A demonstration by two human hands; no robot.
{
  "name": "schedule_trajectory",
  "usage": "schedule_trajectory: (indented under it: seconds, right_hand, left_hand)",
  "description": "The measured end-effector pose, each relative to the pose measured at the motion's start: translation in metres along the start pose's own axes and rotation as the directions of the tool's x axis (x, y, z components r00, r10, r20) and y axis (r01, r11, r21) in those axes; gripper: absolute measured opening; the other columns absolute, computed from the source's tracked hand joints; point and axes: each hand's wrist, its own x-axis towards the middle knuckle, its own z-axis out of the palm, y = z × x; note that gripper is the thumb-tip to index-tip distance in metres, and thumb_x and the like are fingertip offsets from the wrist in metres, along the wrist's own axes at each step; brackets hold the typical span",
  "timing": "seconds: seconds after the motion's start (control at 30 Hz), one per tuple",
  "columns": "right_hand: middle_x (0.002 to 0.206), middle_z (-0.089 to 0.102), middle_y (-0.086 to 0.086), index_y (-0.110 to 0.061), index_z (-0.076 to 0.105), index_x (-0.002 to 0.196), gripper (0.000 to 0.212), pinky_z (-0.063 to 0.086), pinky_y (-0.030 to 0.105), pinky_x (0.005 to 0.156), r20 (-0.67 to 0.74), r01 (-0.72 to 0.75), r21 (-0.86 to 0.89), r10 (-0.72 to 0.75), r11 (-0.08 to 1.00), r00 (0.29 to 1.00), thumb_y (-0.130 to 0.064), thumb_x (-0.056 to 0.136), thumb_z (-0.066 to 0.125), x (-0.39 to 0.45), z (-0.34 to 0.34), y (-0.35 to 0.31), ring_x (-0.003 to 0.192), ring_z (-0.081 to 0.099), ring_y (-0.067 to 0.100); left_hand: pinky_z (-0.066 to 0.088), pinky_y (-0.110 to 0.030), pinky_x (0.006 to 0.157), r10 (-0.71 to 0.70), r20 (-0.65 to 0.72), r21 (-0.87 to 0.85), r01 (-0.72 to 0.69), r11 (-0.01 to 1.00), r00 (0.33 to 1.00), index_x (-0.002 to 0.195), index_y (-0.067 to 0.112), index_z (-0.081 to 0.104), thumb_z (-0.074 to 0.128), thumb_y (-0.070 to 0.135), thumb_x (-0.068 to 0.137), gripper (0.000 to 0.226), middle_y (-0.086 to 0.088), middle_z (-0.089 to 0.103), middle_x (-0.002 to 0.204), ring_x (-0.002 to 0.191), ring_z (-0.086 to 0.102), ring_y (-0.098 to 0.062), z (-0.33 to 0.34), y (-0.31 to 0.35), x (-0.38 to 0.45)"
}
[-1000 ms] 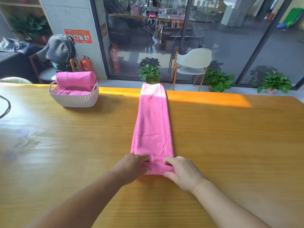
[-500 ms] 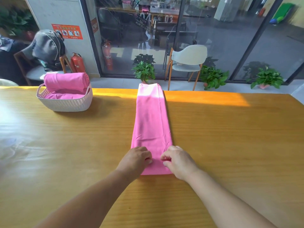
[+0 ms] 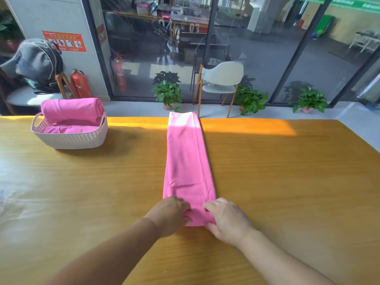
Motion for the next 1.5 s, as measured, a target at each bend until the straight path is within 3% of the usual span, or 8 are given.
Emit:
schedule_trajectory:
  seconds: [0.23,0.43,0.63,0.77,0.97,1.1,1.4,1.5]
  right_hand:
    - [0.115,0.053,-0.011,-0.031,0.064,0.119,0.033,0.039,0.032,0.104,0.158,-0.154,0.193,0.124,0.969,0.98,-0.048,0.091,0.058,0.017,-0.01,0.014,0.12,0.044,0.011]
    - [0.112,0.063,-0.01,-0.035,0.069,0.112,0.03,0.046,0.029,0.094,0.241,-0.253,0.3,0.183,0.92,0.953,-0.049,0.085,0.069,0.042,-0.028,0.025,0.108,0.056,0.012]
    - [0.098,0.056,-0.014,-0.033,0.074,0.089,0.018,0.049,0.029,0.083,0.191,-0.283,0.379,0.225,0.881,0.955,-0.049,0.081,0.075,0.061,-0.027,0.035,0.095,0.057,0.008]
    - [0.088,0.06,-0.013,-0.03,0.066,0.081,0.02,0.049,0.029,0.074,0.109,-0.26,0.427,0.236,0.866,0.966,-0.045,0.078,0.079,0.074,-0.027,0.039,0.084,0.058,0.01]
    - [0.089,0.065,-0.005,-0.019,0.072,0.084,0.027,0.045,0.028,0.082,-0.137,-0.038,0.231,0.071,0.972,0.988,-0.041,0.092,0.061,0.076,-0.015,0.031,0.093,0.053,0.014]
    - [0.102,0.062,-0.007,-0.022,0.069,0.104,0.053,0.044,0.031,0.092,-0.07,0.062,0.063,-0.058,0.996,0.996,-0.065,0.082,0.047,0.062,-0.012,0.033,0.105,0.049,0.015]
    - [0.116,0.059,-0.008,-0.024,0.062,0.125,0.044,0.035,0.029,0.101,0.025,0.1,-0.024,-0.1,0.995,0.995,-0.05,0.089,0.063,0.052,-0.015,0.031,0.117,0.043,0.015]
    - [0.111,0.062,-0.007,-0.026,0.066,0.12,0.041,0.038,0.03,0.098,0.095,0.098,0.059,-0.103,0.993,0.99,-0.049,0.086,0.067,0.048,-0.019,0.033,0.112,0.045,0.014]
  left_hand:
    - [0.051,-0.032,0.081,-0.079,0.122,-0.172,0.099,0.98,0.989,0.118,0.025,0.064,0.056,0.035,0.095,0.026,0.002,0.063,0.107,0.09,0.057,-0.019,-0.019,-0.012,0.021]
    - [0.037,-0.028,0.096,-0.043,-0.207,-0.084,0.027,0.996,0.977,0.117,0.022,0.068,0.045,0.033,0.102,0.03,0.0,0.057,0.113,0.107,0.05,-0.018,0.002,-0.022,0.023]
    - [0.05,-0.034,0.069,0.097,-0.365,0.093,-0.068,0.993,0.926,0.088,0.021,0.065,0.062,0.021,0.087,0.003,0.006,0.057,0.085,0.074,0.055,-0.017,0.012,-0.03,0.026]
    - [0.052,-0.03,0.077,0.102,-0.269,0.089,-0.081,0.993,0.958,0.109,0.024,0.067,0.056,0.056,0.077,0.046,0.009,0.064,0.098,0.084,0.061,-0.014,0.007,-0.031,0.017]
    - [0.043,-0.032,0.092,-0.062,-0.067,-0.037,0.06,0.998,0.996,0.126,0.023,0.06,0.061,0.043,0.09,0.042,0.005,0.061,0.115,0.106,0.054,-0.017,-0.019,-0.03,0.037]
    - [0.046,-0.035,0.091,-0.13,0.063,-0.125,0.137,0.983,0.99,0.121,0.026,0.063,0.064,0.042,0.089,0.036,0.004,0.062,0.111,0.102,0.056,-0.017,-0.026,-0.037,0.048]
    - [0.041,-0.026,0.072,-0.186,0.249,-0.162,0.23,0.96,0.95,0.109,0.028,0.065,0.062,0.043,0.09,0.025,0.01,0.054,0.086,0.086,0.054,-0.017,-0.038,-0.026,0.048]
    - [0.047,-0.026,0.08,-0.16,0.263,-0.204,0.217,0.955,0.951,0.13,0.037,0.051,0.069,0.047,0.083,0.051,0.011,0.057,0.111,0.1,0.057,-0.016,-0.03,-0.018,0.032]
